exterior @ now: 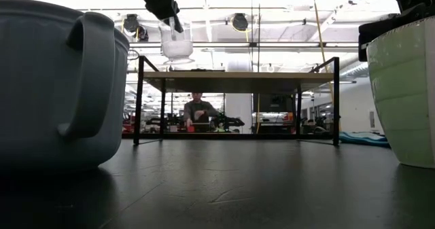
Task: Stack small to large cups/mugs on shelf
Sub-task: Put the transparent mug on the shelf
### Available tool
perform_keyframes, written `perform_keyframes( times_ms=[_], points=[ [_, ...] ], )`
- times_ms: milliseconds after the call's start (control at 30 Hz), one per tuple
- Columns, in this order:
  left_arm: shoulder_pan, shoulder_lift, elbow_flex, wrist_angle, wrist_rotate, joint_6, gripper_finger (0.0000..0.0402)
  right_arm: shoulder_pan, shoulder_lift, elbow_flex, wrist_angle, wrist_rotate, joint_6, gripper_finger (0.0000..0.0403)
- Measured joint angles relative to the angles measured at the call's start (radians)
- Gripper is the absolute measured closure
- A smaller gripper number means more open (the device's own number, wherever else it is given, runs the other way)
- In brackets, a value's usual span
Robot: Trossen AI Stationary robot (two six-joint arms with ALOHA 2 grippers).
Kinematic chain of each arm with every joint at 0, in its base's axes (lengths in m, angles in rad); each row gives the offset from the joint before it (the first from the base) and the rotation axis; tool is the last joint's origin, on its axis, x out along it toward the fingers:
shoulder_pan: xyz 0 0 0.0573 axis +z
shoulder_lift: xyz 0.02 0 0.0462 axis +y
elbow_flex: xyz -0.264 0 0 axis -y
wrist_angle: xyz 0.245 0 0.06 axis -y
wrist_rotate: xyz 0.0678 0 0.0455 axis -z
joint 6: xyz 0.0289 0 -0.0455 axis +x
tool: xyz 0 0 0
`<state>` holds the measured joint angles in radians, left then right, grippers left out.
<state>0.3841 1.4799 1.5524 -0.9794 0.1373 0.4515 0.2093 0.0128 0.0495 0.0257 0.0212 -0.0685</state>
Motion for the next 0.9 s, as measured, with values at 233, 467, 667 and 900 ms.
perform_keyframes(
  times_ms=[233, 467, 667, 900],
  points=[
    [0.028, 0.0, 0.0, 0.0, 0.002, 0.0, 0.0401, 0.0, 0.003, 0.0, 0.0, 0.0, 0.0, 0.0403],
    [0.059, 0.0, 0.0, 0.002, 0.003, 0.014, 0.0401, 0.0, 0.003, 0.0, 0.0, 0.0, -0.004, 0.0403],
    [0.081, 0.0, 0.0, 0.004, 0.037, 0.024, 0.0401, 0.0, 0.003, 0.0, 0.0, 0.0, -0.004, 0.0403],
    [0.08, 0.0, 0.0, -0.038, 0.08, 0.038, 0.0401, 0.0, 0.004, 0.0, 0.0, 0.0, -0.004, 0.0403]
  ],
)
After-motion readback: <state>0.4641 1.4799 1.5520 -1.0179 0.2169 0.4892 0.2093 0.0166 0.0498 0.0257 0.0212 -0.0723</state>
